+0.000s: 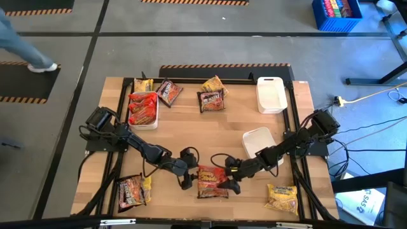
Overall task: Sort Maruchan noodles
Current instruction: Put the orange noodle into the left white bin
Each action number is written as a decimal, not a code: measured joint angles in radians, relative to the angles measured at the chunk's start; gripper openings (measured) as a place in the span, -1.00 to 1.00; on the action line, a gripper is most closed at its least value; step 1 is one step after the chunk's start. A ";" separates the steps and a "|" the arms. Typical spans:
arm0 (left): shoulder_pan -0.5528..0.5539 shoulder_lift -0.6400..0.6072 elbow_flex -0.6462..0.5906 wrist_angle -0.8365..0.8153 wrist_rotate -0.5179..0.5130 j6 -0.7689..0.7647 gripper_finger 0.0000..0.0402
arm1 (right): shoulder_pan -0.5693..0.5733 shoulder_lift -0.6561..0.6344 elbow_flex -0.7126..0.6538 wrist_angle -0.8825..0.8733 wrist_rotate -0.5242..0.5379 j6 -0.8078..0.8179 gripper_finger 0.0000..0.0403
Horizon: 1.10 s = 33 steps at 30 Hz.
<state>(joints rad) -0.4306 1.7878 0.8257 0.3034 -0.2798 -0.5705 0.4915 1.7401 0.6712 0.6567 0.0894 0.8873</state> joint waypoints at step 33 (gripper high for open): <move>0.002 -0.181 0.000 -0.120 -0.023 0.076 0.28 | -0.001 -0.004 0.002 0.048 0.189 -0.363 -0.64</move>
<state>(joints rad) -0.4289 1.6065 0.8261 0.1838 -0.3028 -0.4946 0.4904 1.7359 0.6727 0.7044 0.2787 0.5239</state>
